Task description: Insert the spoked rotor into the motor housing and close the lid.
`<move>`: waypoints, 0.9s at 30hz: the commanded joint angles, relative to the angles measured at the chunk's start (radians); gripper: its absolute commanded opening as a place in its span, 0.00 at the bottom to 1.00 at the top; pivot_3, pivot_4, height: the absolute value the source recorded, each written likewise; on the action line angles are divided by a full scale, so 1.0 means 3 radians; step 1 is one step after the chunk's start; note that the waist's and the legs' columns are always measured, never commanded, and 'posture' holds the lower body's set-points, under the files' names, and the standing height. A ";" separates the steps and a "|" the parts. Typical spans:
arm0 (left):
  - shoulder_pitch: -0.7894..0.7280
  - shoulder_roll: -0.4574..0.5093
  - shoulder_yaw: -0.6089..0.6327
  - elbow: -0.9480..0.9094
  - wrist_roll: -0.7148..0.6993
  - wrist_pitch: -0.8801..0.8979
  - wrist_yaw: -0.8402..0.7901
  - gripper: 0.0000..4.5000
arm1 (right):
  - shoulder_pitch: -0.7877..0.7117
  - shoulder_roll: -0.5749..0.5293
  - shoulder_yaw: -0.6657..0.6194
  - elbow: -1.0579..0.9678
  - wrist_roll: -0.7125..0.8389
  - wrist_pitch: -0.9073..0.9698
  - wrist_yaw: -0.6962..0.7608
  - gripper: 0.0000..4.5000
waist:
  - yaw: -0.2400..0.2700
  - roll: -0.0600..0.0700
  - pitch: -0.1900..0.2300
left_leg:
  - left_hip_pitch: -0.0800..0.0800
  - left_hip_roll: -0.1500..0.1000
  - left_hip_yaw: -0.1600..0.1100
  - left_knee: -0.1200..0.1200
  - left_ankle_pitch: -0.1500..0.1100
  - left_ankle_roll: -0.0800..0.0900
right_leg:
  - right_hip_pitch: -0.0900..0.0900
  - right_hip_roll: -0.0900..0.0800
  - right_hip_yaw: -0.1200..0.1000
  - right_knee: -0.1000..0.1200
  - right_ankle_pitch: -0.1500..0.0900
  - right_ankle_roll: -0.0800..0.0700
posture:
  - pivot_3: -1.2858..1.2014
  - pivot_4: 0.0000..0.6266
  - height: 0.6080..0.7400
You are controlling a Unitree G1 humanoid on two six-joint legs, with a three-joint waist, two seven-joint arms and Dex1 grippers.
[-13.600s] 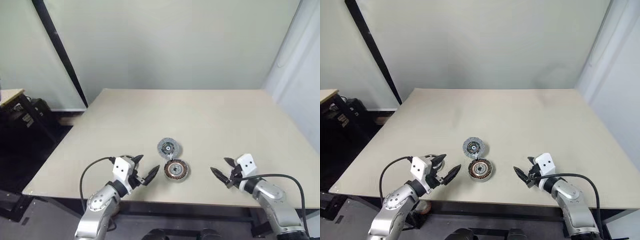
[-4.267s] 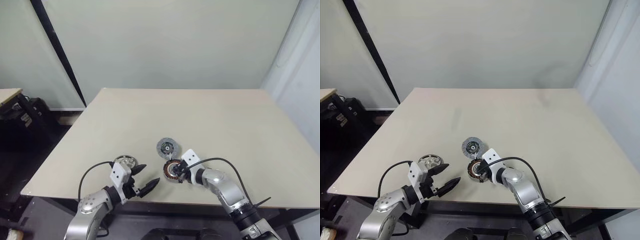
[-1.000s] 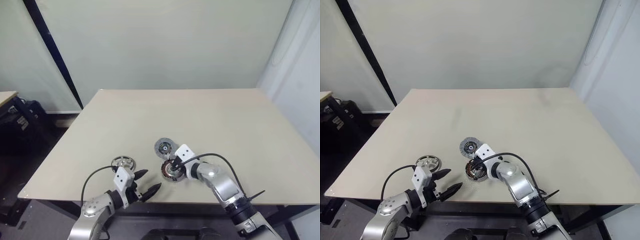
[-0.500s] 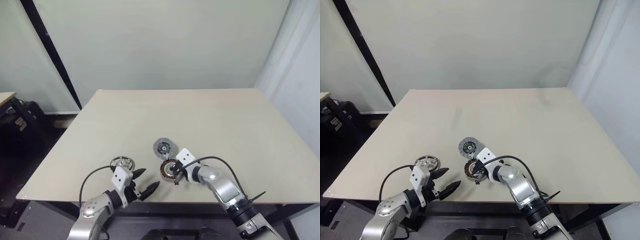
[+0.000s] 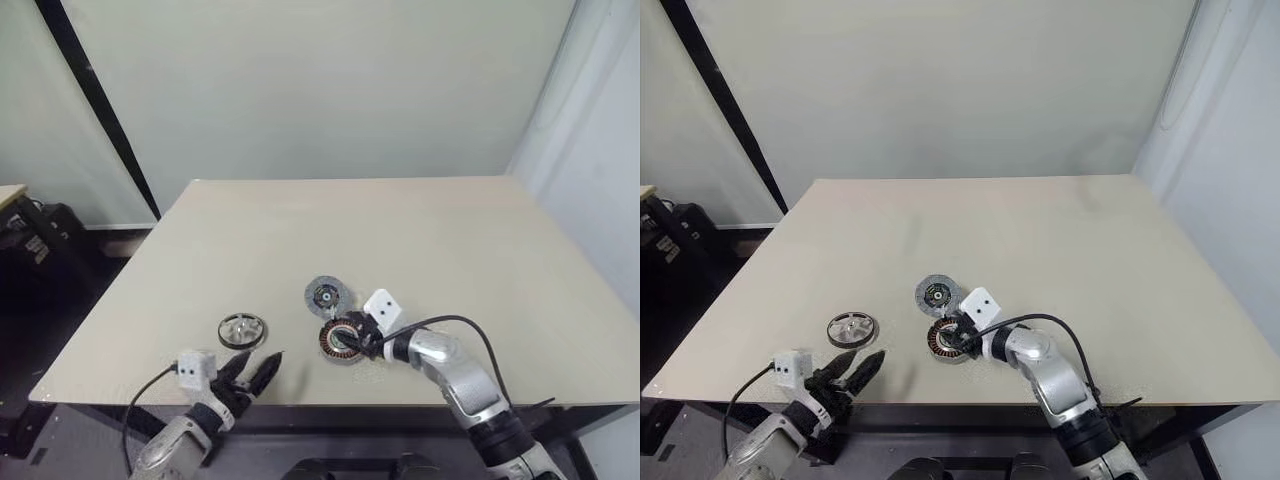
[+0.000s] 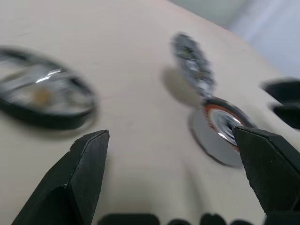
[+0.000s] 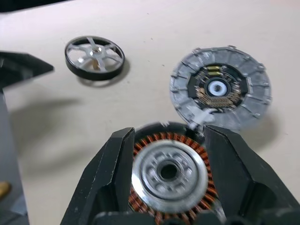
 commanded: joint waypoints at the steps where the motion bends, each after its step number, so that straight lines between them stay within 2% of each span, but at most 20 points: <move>1: -0.0147 -0.0104 0.0197 -0.0072 -0.0219 0.0184 0.0347 1.00 | 0.0054 -0.0067 -0.0027 -0.0241 0.0026 -0.0131 0.0032 0.56 | -0.0001 -0.0007 0.0003 | 0.0000 0.0000 0.0000 0.0000 0.0000 0.0000 | 0.0000 0.0000 0.0000 0.0000 0.0000 0.0000 | 0.52 0.00 1.00; 8: -0.0530 -0.0289 0.0389 0.0208 -0.0378 0.0405 0.0797 1.00 | 0.0162 -0.0135 -0.0070 -0.0344 0.0036 -0.0099 -0.0027 0.56 | 0.0000 -0.0016 0.0005 | 0.0001 -0.0007 0.0005 0.0002 0.0000 -0.0001 | -0.0001 0.0004 -0.0001 -0.0001 0.0000 0.0000 | 0.52 0.00 1.00; 13: -0.0847 -0.0451 0.0535 0.0546 -0.0333 0.0316 0.1137 1.00 | 0.0200 -0.0160 -0.0080 -0.0400 0.0029 -0.0066 -0.0063 0.56 | 0.0006 -0.0027 0.0005 | 0.0000 -0.0006 0.0003 0.0002 -0.0001 -0.0002 | 0.0000 0.0009 -0.0001 -0.0002 0.0000 0.0000 | 0.52 0.00 1.00; 25: -0.1136 -0.0549 0.0690 0.0828 -0.0298 0.0051 0.1317 1.00 | 0.0282 -0.0206 -0.0121 -0.0496 0.0032 -0.0022 -0.0129 0.56 | 0.0006 -0.0039 0.0004 | 0.0001 0.0000 0.0005 0.0004 -0.0002 -0.0004 | 0.0001 0.0016 0.0000 -0.0002 0.0001 0.0000 | 0.52 0.00 1.00; 26: -0.1144 -0.0554 0.0697 0.0832 -0.0299 0.0042 0.1322 0.91 | 0.0286 -0.0210 -0.0124 -0.0501 0.0033 -0.0019 -0.0134 0.57 | 0.0005 -0.0039 0.0004 | 0.0001 0.0001 0.0005 0.0004 -0.0002 -0.0005 | 0.0001 0.0017 0.0000 -0.0003 0.0001 0.0000 | 0.52 0.00 1.00; 27: -0.1150 -0.0557 0.0701 0.0834 -0.0302 0.0038 0.1325 0.88 | 0.0287 -0.0212 -0.0127 -0.0502 0.0032 -0.0017 -0.0140 0.57 | 0.0005 -0.0041 0.0004 | 0.0001 0.0002 0.0005 0.0004 -0.0003 -0.0005 | 0.0001 0.0019 0.0000 -0.0003 0.0001 0.0000 | 0.52 0.00 1.00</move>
